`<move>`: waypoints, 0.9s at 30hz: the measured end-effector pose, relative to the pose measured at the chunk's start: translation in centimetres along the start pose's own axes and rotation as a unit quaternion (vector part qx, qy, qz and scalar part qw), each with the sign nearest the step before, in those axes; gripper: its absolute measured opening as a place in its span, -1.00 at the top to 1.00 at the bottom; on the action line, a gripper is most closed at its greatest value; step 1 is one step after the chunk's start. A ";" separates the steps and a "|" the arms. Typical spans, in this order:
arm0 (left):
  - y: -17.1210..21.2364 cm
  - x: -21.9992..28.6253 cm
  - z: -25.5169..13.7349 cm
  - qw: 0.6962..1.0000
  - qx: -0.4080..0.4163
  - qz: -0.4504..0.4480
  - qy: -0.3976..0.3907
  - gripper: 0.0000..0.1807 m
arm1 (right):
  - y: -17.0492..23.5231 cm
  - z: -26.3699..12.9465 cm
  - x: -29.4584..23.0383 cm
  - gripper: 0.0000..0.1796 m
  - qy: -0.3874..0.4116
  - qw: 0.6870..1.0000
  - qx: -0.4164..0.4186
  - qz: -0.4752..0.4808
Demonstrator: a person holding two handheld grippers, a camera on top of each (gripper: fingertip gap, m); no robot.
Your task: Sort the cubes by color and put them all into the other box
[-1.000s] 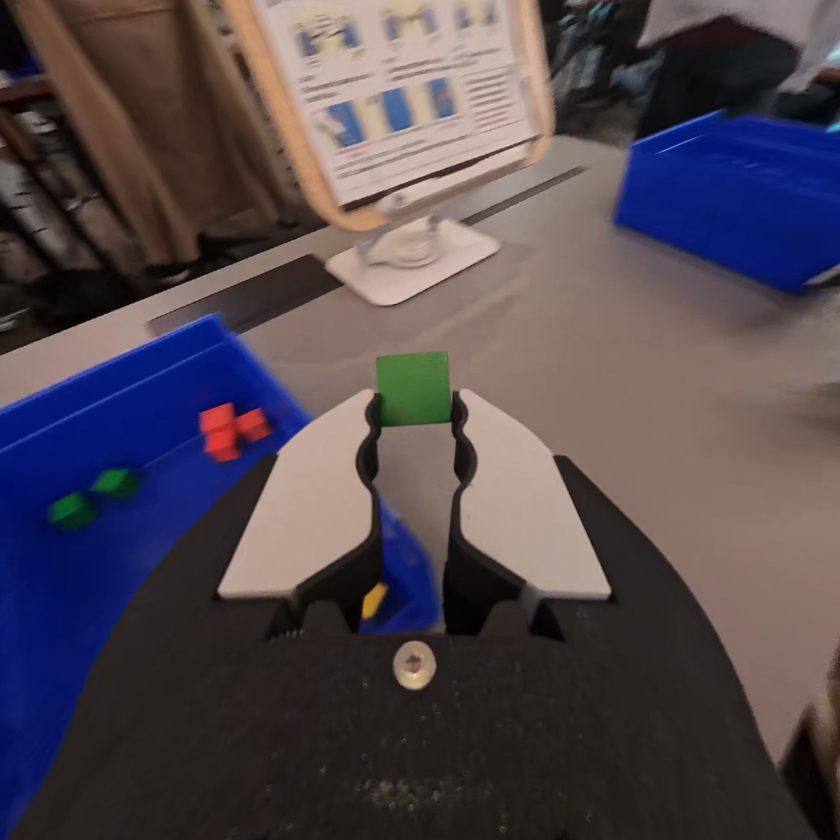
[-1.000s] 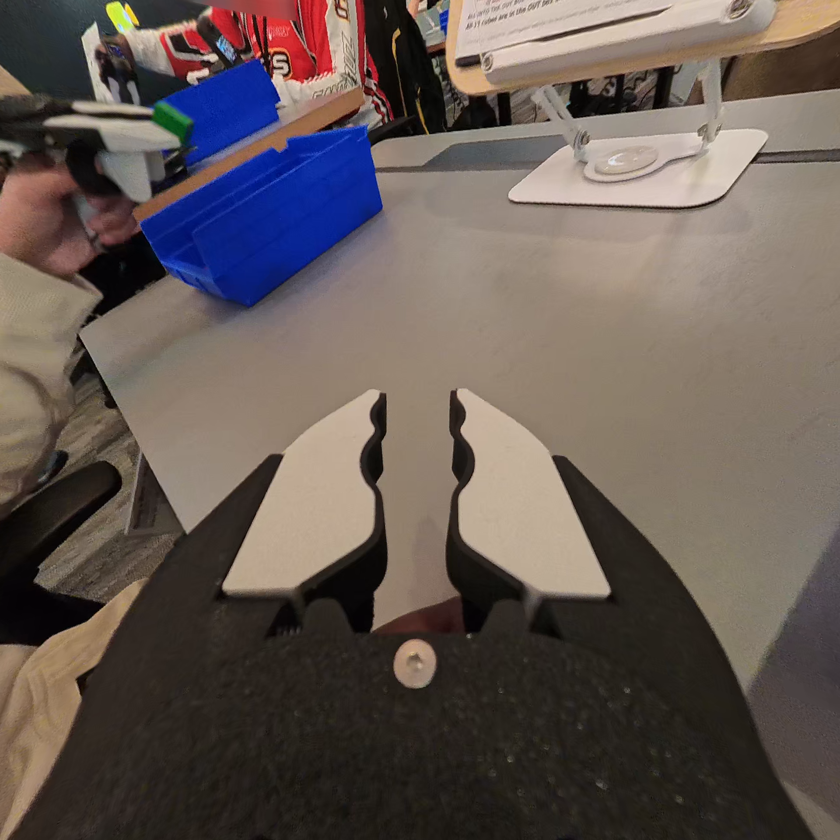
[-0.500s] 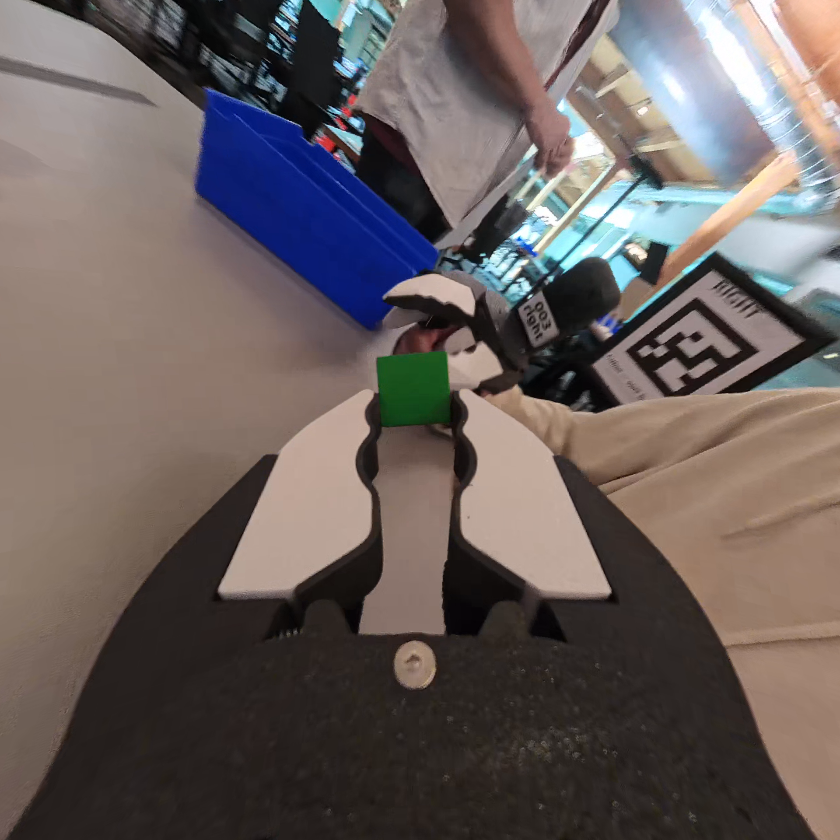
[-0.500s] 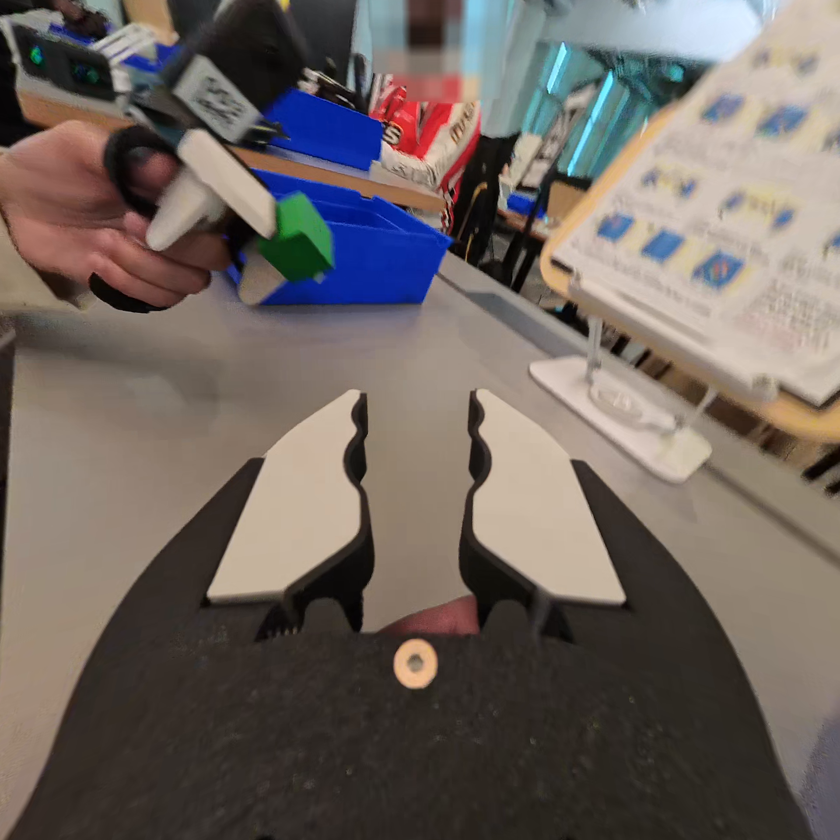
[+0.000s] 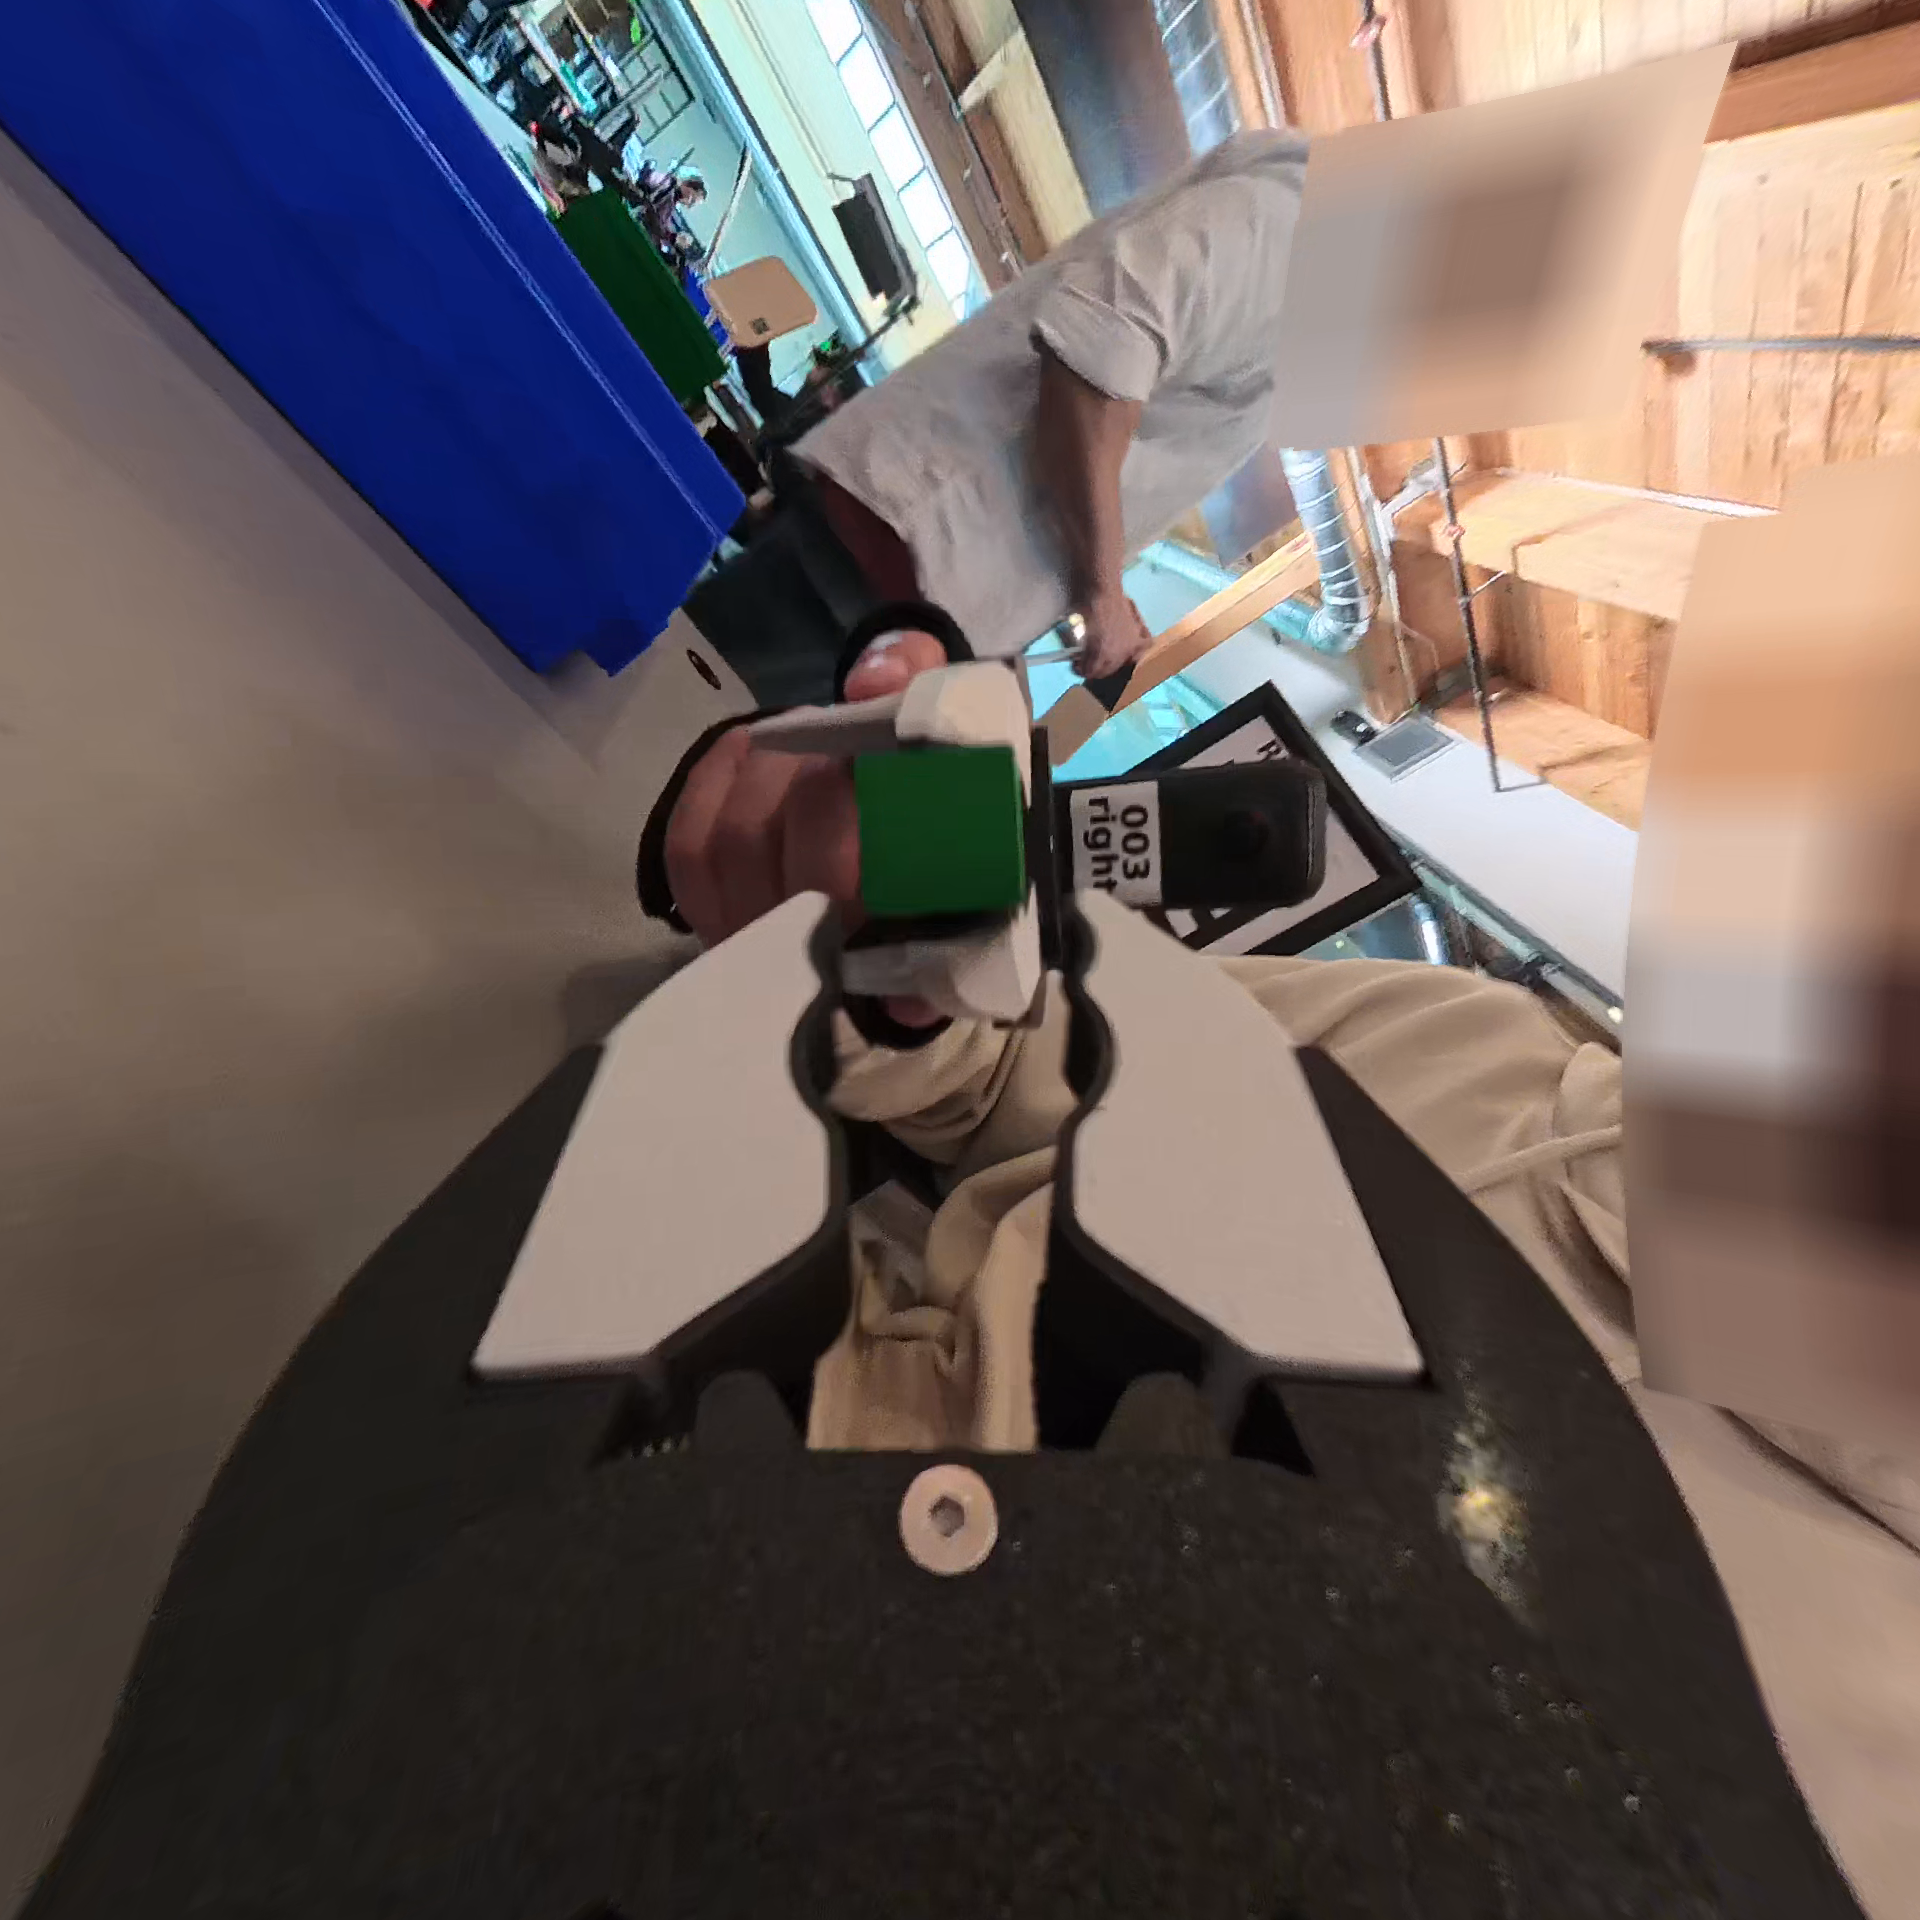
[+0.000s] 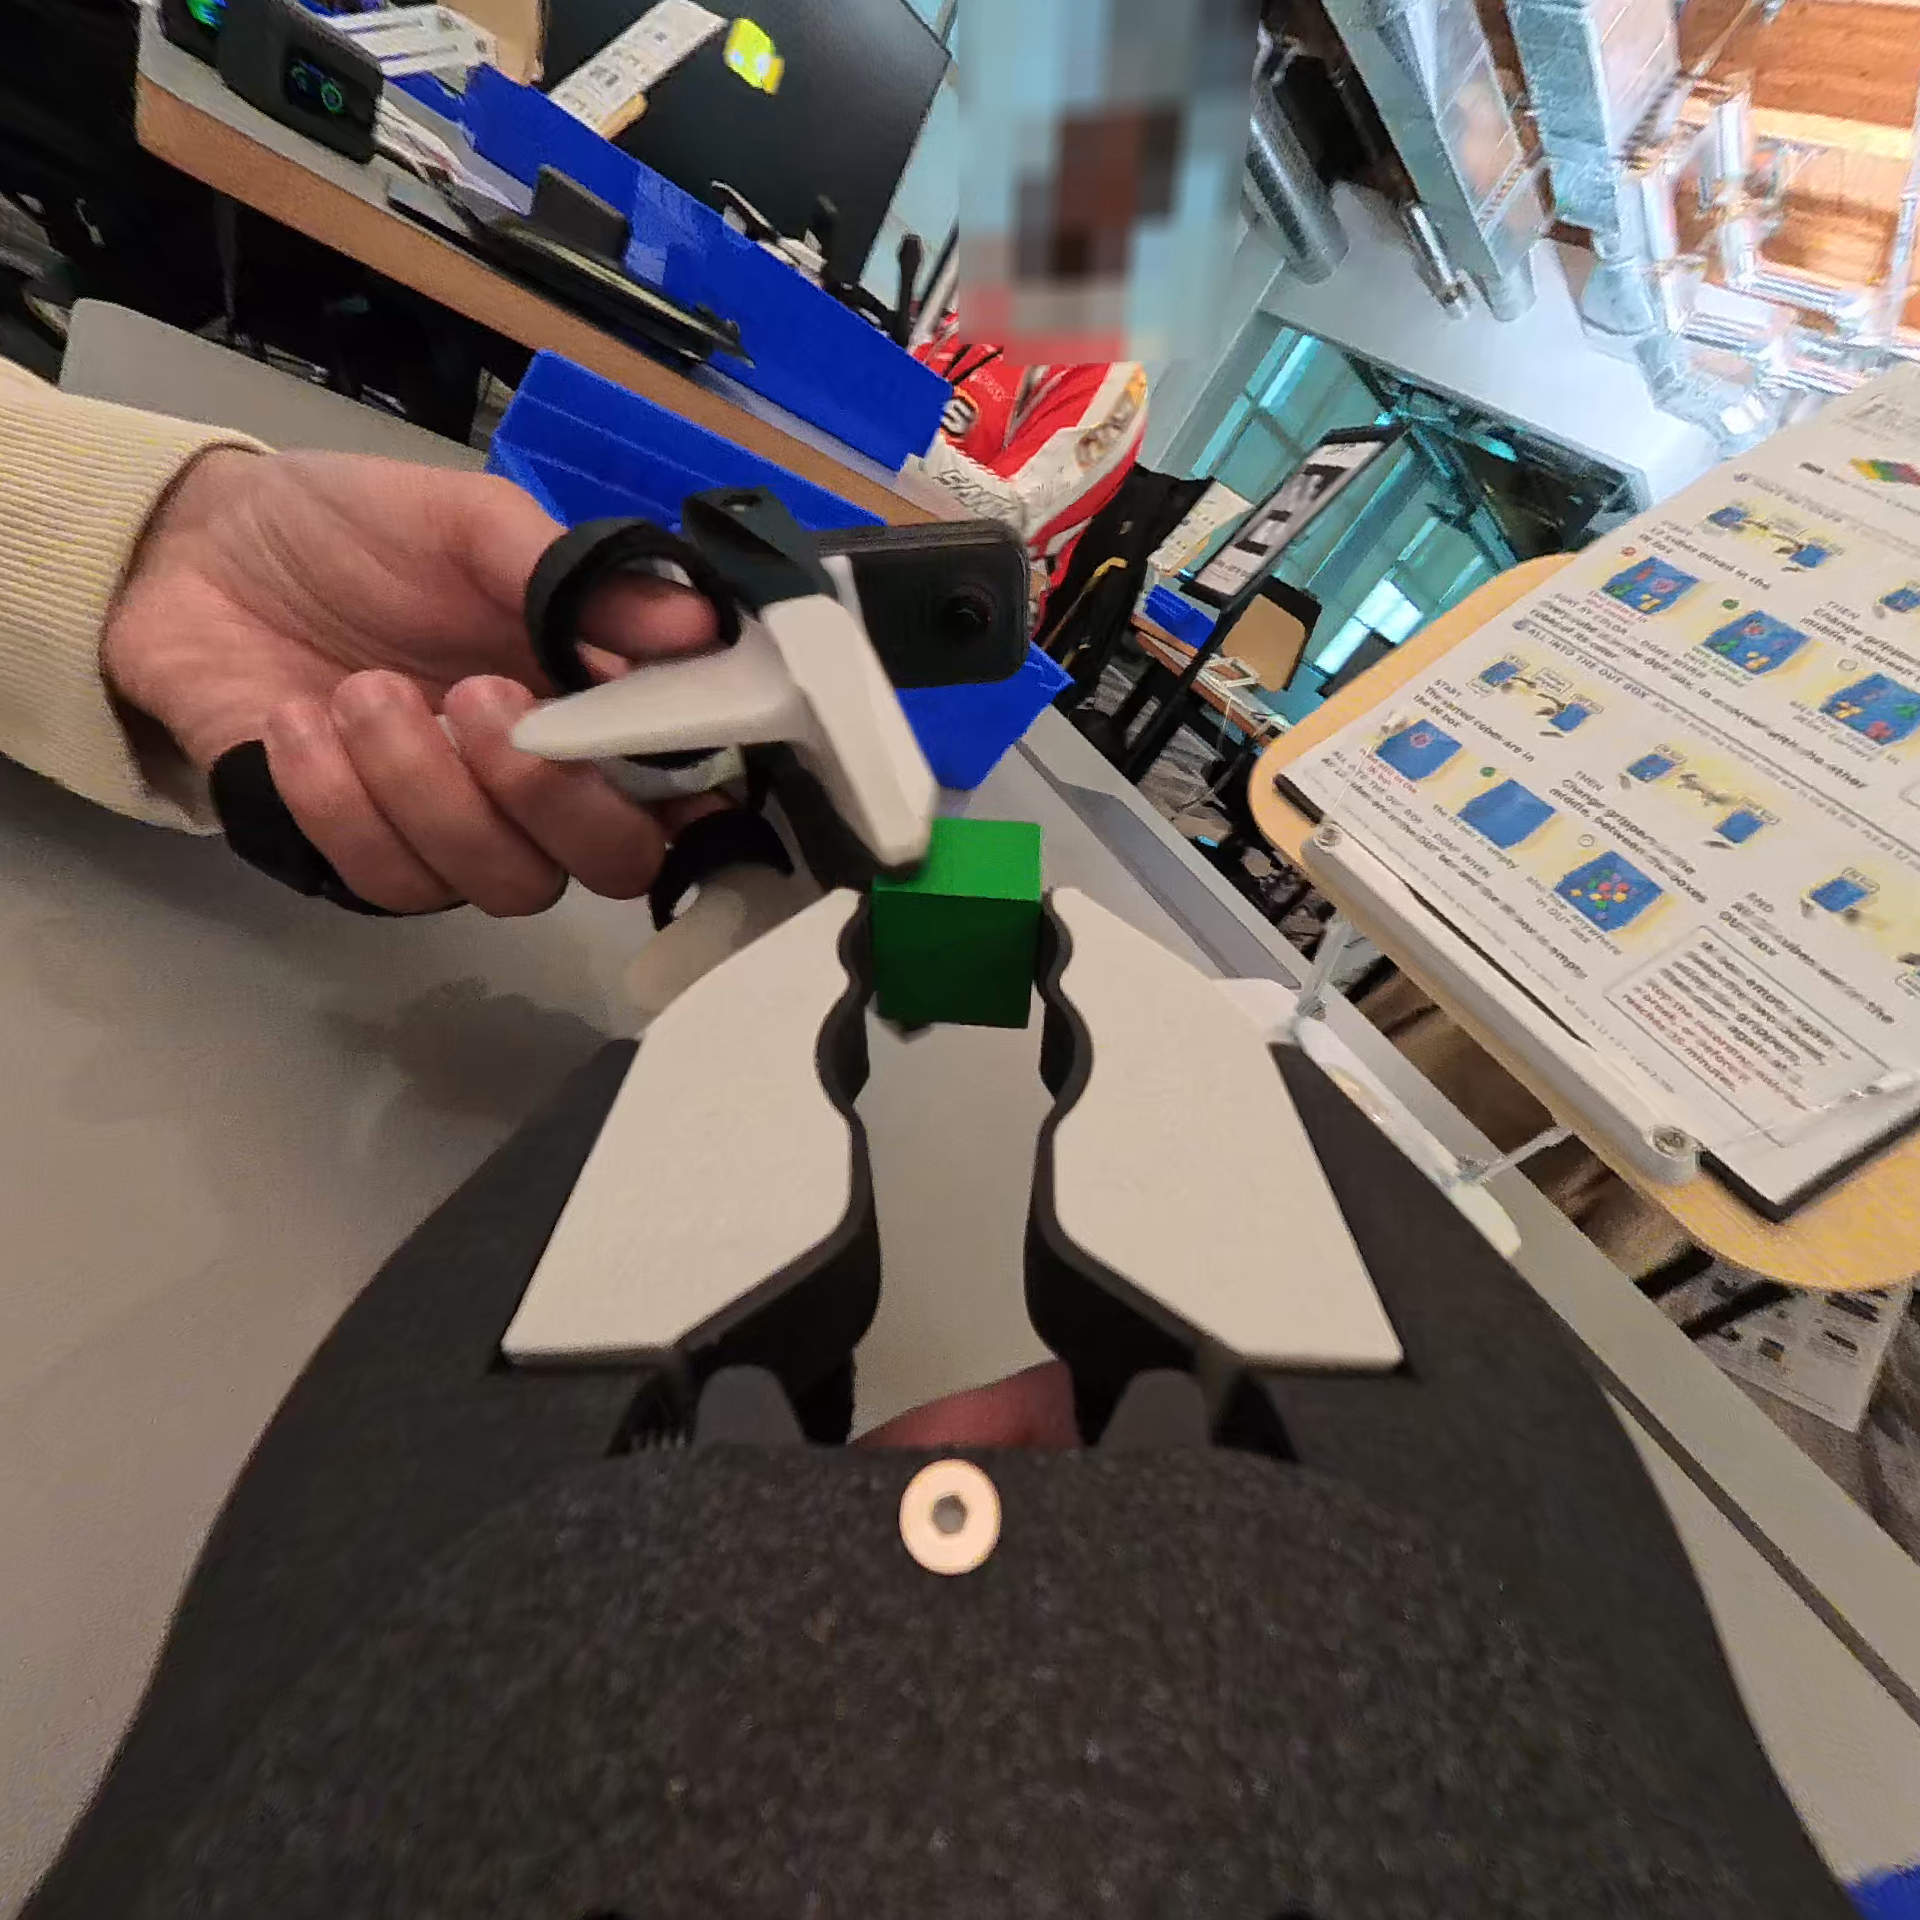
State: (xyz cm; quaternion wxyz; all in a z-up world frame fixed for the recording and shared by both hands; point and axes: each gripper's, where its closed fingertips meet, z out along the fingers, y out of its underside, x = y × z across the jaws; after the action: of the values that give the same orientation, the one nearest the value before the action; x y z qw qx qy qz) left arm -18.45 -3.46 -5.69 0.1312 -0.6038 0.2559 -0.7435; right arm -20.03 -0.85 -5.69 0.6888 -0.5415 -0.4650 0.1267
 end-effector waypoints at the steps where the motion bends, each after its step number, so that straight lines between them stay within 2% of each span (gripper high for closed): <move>1: 0.3 0.0 -0.1 1.000 -0.007 0.010 -0.010 0.40 | 0.1 -0.3 0.4 0.68 0.010 1.000 -0.001 0.000; 3: 0.7 -0.3 -0.9 0.996 -0.013 0.054 -0.062 0.28 | 0.3 -1.2 0.9 0.68 0.014 1.000 -0.006 0.019; 5: 1.1 -1.3 -2.5 0.979 -0.013 0.126 -0.159 0.20 | 0.4 -2.6 2.2 0.68 0.036 0.999 -0.012 0.037; 8: 1.2 -3.0 -6.2 0.923 0.004 0.212 -0.322 0.20 | 0.9 -5.8 6.2 0.68 0.091 0.994 -0.051 0.042; 11: 2.1 -3.2 -8.6 0.885 0.034 0.239 -0.397 0.26 | 2.6 -11.3 14.1 0.68 0.185 0.971 -0.146 0.042; 14: 3.7 -2.7 -8.6 0.885 0.032 0.240 -0.398 0.27 | 7.8 -18.3 22.7 0.68 0.260 0.916 -0.286 0.109; 17: 4.7 -2.8 -7.6 0.881 0.008 0.253 -0.399 0.27 | 17.2 -22.7 26.9 0.67 0.222 0.829 -0.485 0.168; 20: 5.3 -3.1 -6.6 0.869 -0.024 0.280 -0.408 0.27 | 24.5 -24.9 27.2 0.67 0.139 0.736 -0.629 0.209; 24: 5.7 -2.9 -5.9 0.852 -0.043 0.312 -0.419 0.27 | 27.7 -27.1 24.2 0.67 0.015 0.640 -0.738 0.213; 27: 5.9 -2.9 -6.0 0.848 -0.049 0.318 -0.421 0.27 | 28.1 -27.0 22.8 0.67 -0.030 0.618 -0.754 0.221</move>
State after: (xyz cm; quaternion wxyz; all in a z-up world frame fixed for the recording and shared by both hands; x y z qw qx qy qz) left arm -24.25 -5.63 -12.13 0.4259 -0.7502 0.3900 -0.3221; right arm 22.40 8.39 -17.98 -0.0251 -0.9528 -0.2841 -0.1044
